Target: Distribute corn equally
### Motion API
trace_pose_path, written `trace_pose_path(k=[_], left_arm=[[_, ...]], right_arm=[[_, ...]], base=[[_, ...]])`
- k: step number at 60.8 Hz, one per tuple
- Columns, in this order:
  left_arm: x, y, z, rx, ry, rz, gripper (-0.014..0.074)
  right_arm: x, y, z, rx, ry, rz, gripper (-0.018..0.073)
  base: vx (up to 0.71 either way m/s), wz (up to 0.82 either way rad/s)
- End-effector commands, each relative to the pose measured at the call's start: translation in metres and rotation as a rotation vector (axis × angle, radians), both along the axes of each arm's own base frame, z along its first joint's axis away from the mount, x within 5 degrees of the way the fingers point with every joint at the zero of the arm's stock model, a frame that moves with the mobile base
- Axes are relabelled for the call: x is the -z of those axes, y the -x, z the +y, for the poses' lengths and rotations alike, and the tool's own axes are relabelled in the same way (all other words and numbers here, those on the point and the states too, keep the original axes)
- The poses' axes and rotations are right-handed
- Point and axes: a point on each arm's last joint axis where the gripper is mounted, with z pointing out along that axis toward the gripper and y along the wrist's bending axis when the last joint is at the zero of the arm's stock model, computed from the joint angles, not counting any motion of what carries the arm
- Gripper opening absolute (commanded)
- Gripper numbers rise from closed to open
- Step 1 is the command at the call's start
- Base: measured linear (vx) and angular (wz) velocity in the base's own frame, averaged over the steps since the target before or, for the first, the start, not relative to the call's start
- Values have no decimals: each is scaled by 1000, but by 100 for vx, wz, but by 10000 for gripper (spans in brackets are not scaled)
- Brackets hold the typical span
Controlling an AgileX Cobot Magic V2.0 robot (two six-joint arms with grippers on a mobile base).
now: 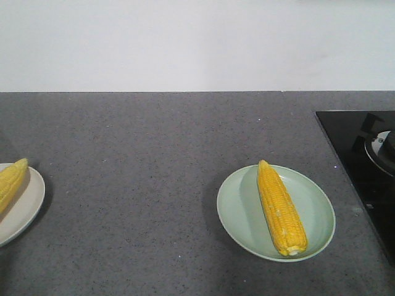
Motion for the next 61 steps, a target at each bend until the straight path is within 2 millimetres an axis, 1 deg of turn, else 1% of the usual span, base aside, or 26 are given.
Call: trace_pose_path(k=[1,18,61], left_arm=[[-6,1,1,-8,16,-81,-7],[-6,1,1,-8,16,-81,-7],[-6,1,1,-8,16,-81,-7]], right_arm=[[-4,1,0,-2,0,-78,-4],[-8,1,0,-4,-5,-115,-4],[-8,1,0,-5,-6,-117,-4]], base=[[0,0],[0,0],[0,0]])
